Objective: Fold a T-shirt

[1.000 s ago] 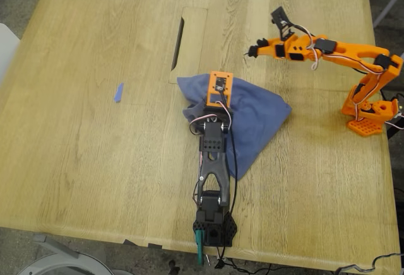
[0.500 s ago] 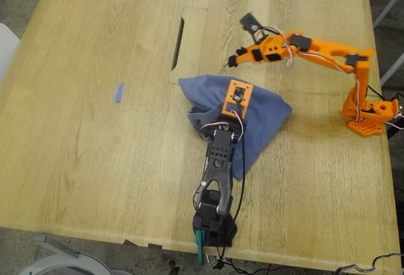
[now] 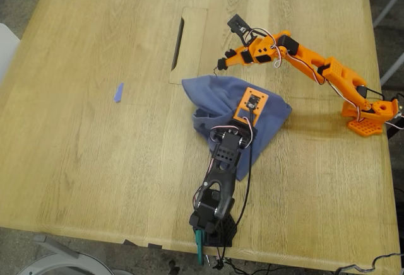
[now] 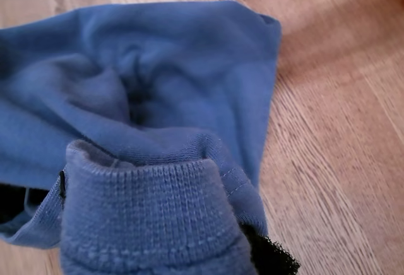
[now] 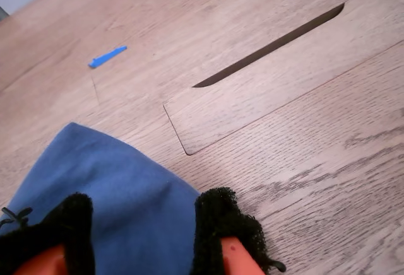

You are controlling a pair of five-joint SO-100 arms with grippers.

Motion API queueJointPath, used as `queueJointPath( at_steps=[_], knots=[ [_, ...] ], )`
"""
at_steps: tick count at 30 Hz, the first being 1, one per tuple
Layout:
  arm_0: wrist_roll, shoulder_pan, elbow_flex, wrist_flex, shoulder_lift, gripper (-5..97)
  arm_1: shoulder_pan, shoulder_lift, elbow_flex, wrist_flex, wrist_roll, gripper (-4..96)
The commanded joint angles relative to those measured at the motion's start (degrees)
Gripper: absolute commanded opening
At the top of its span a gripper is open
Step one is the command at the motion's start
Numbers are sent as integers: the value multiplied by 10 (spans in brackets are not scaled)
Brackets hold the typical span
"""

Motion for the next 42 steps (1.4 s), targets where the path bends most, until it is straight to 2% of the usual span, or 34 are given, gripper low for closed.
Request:
queueJointPath(
  at_steps=[1, 11, 15, 31, 42],
  knots=[
    [5, 34, -10, -11, 47, -1, -5, 7, -39, -13, 14, 288],
    [7, 115, 35, -16, 44, -1, -24, -7, -46, -9, 11, 282],
    [8, 117, 36, -16, 45, -1, -27, -21, -56, -2, 5, 287],
    [10, 157, 75, -4, 44, -1, -57, -47, -56, -59, 27, 290],
    [15, 182, 44, 113, 48, -1, -83, -34, -56, -63, 54, 292]
  ],
)
